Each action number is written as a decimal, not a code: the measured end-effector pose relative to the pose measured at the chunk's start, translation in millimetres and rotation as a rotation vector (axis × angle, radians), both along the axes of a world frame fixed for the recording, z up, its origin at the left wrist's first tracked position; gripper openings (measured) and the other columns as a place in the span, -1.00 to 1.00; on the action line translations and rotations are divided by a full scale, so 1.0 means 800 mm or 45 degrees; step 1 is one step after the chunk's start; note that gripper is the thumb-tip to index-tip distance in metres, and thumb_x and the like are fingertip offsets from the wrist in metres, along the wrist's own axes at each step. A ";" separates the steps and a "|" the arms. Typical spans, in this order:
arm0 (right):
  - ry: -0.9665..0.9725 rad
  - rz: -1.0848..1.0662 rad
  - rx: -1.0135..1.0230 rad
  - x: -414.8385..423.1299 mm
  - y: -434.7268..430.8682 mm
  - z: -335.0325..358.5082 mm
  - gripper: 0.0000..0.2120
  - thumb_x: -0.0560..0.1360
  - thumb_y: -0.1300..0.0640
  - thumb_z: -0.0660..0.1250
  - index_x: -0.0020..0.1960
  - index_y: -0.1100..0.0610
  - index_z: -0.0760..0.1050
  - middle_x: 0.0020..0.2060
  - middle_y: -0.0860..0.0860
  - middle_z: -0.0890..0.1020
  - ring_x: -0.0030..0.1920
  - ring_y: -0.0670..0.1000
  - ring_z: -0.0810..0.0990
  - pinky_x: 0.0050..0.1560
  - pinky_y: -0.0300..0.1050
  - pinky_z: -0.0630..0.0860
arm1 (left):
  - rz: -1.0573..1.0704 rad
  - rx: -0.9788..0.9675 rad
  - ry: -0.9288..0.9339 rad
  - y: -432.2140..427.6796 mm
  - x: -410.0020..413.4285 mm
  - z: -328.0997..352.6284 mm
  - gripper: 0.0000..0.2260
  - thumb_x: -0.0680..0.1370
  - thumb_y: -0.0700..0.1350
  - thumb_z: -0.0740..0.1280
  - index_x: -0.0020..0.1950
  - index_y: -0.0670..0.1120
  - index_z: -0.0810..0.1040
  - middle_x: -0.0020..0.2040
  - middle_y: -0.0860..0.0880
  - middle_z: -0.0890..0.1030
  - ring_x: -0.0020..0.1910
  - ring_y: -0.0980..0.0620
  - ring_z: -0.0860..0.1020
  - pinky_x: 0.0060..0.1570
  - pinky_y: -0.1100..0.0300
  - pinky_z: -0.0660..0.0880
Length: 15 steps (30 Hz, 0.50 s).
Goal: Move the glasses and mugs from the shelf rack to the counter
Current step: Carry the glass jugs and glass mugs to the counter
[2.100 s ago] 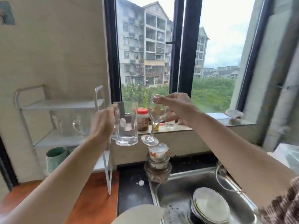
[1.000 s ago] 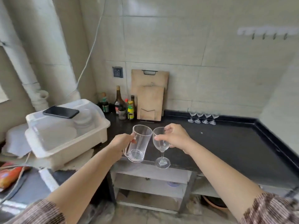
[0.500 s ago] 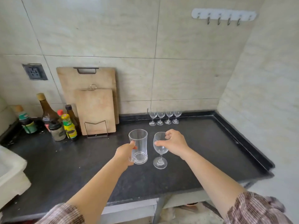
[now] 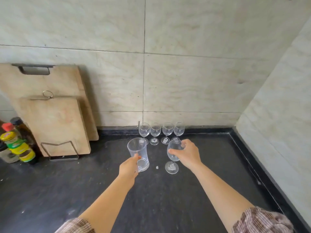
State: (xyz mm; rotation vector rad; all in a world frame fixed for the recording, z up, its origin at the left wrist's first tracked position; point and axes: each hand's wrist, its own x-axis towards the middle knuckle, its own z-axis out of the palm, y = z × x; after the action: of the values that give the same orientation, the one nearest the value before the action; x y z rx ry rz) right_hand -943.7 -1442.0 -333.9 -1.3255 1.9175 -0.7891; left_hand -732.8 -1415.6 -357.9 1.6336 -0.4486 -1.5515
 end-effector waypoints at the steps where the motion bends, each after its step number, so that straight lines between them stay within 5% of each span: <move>1: -0.003 -0.018 -0.004 -0.011 -0.015 -0.004 -0.46 0.26 -0.08 0.55 0.12 0.09 0.43 -0.04 -0.09 0.50 -0.06 -0.03 0.51 -0.21 -0.19 0.36 | 0.022 0.009 -0.019 -0.011 -0.008 -0.005 -0.78 0.54 -0.05 0.34 0.05 -0.17 0.62 -0.13 -0.06 0.53 -0.07 -0.06 0.49 0.10 0.04 0.44; 5: 0.007 -0.076 -0.011 -0.050 -0.061 -0.022 -0.59 0.28 -0.05 0.52 -0.05 0.08 0.38 -0.21 -0.17 0.44 -0.24 -0.18 0.45 -0.37 -0.24 0.27 | 0.058 -0.025 -0.163 -0.039 -0.032 -0.030 -0.82 0.53 0.02 0.32 -0.05 -0.02 0.67 -0.03 -0.02 0.57 -0.05 -0.03 0.47 0.07 0.08 0.42; 11: 0.008 -0.201 0.024 -0.095 -0.105 -0.044 -0.46 0.30 -0.04 0.53 0.15 0.15 0.42 -0.03 -0.05 0.48 -0.06 0.01 0.49 -0.16 -0.14 0.36 | 0.123 -0.101 -0.229 -0.056 -0.051 -0.062 -0.79 0.52 0.02 0.33 -0.31 0.06 0.61 -0.23 0.12 0.54 -0.09 0.04 0.48 0.03 0.16 0.41; 15: -0.032 -0.318 0.020 -0.111 -0.127 -0.055 -0.41 0.31 -0.01 0.53 0.22 0.17 0.41 0.00 -0.02 0.47 -0.04 0.03 0.48 -0.11 -0.10 0.38 | 0.127 -0.179 -0.219 -0.055 -0.056 -0.077 -0.87 0.54 0.00 0.31 -0.11 0.10 0.66 0.24 0.10 0.56 0.05 0.13 0.52 0.23 0.12 0.38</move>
State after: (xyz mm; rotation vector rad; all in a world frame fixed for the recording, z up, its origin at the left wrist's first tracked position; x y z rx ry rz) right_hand -1032.5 -1543.5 -378.1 -1.0741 2.0903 -0.9045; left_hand -777.4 -1459.7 -419.5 1.6606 -0.5467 -1.2831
